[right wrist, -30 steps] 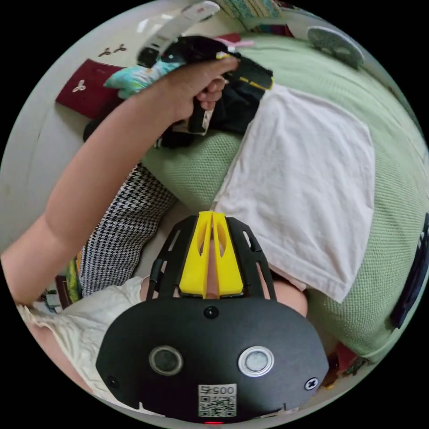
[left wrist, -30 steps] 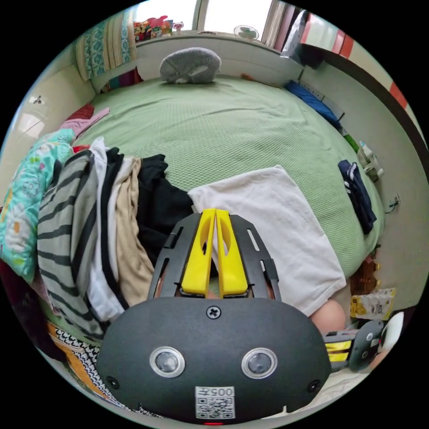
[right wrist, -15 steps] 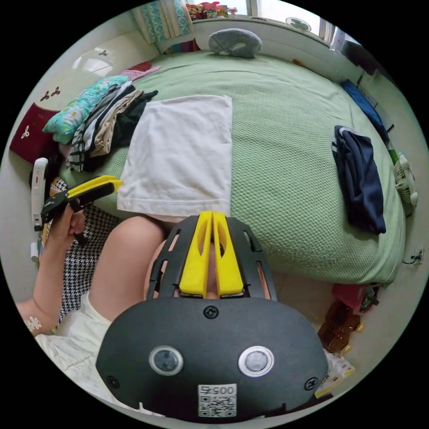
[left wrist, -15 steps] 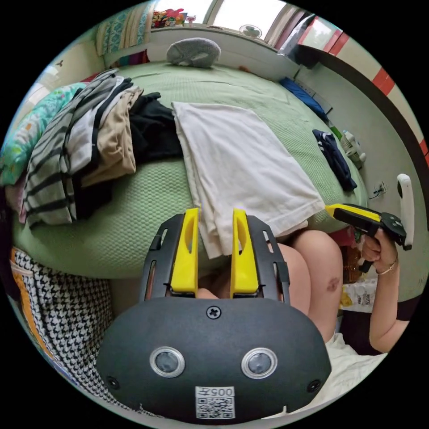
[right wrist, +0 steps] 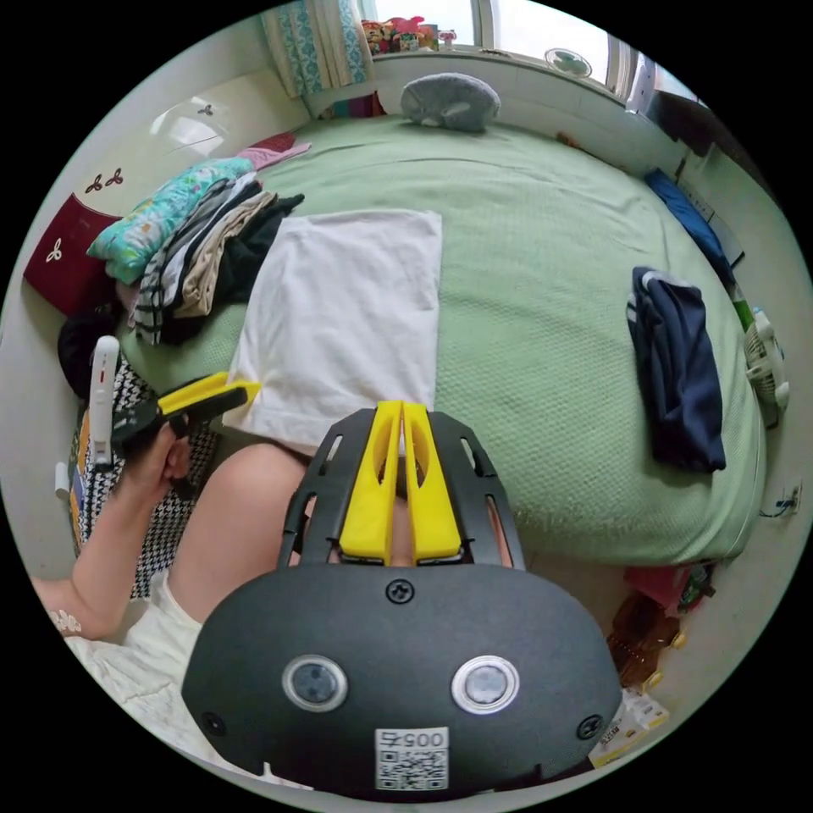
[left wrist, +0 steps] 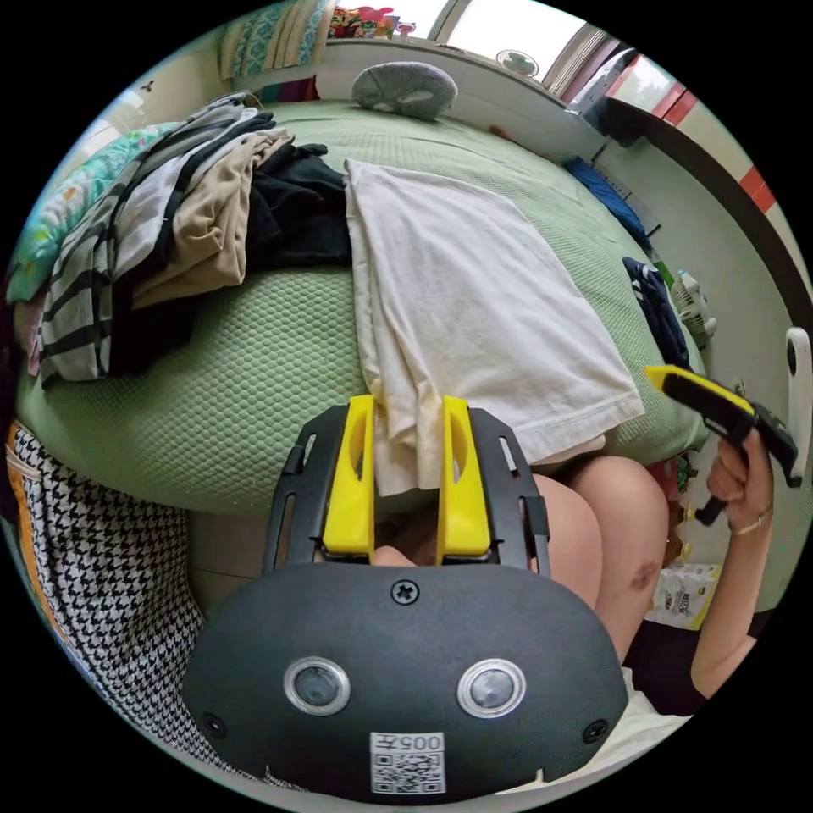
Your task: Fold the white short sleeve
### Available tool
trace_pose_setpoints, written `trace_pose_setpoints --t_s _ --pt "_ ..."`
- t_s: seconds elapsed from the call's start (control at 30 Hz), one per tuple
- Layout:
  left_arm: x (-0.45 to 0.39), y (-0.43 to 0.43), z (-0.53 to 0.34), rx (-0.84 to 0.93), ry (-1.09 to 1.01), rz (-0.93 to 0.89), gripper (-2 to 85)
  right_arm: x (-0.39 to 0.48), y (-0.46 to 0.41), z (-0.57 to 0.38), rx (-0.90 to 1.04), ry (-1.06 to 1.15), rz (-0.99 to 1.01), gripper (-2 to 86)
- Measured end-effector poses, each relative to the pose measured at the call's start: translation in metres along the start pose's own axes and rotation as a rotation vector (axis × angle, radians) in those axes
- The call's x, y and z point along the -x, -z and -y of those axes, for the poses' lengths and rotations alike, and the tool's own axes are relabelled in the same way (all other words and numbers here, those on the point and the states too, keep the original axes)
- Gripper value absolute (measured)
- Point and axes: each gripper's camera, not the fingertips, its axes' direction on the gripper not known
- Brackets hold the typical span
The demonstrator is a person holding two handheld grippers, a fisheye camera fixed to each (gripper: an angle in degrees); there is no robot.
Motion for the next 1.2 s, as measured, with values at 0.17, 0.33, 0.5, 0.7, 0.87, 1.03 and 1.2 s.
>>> trace_pose_setpoints --t_s 0.17,0.33,0.5,0.7,0.87,1.03,1.2 --pt "-0.002 -0.012 -0.002 0.019 0.006 -0.057 7.0 -0.008 -0.016 0.068 -0.076 0.033 0.069 1.0" --pt "-0.006 -0.021 -0.006 0.025 -0.004 -0.075 6.7 -0.014 -0.055 0.131 -0.034 0.069 0.036 7.6" --pt "-0.024 -0.031 -0.008 0.041 -0.067 -0.026 5.8 -0.021 -0.086 0.173 0.051 0.055 0.111 9.8" --pt "-0.043 -0.043 -0.011 0.051 -0.078 -0.006 5.0 -0.012 -0.090 0.175 0.056 0.081 0.040 8.4" --pt "-0.053 -0.048 -0.017 0.043 -0.058 -0.033 4.8 -0.006 -0.078 0.174 0.065 0.086 0.098 -0.2" --pt "-0.072 -0.039 -0.024 -0.007 -0.083 -0.053 4.8 -0.005 -0.034 0.168 -0.036 0.058 0.090 -0.9" --pt "-0.111 -0.030 -0.029 -0.072 -0.167 -0.016 4.7 0.003 0.038 0.159 -0.135 0.130 -0.023 -0.9"
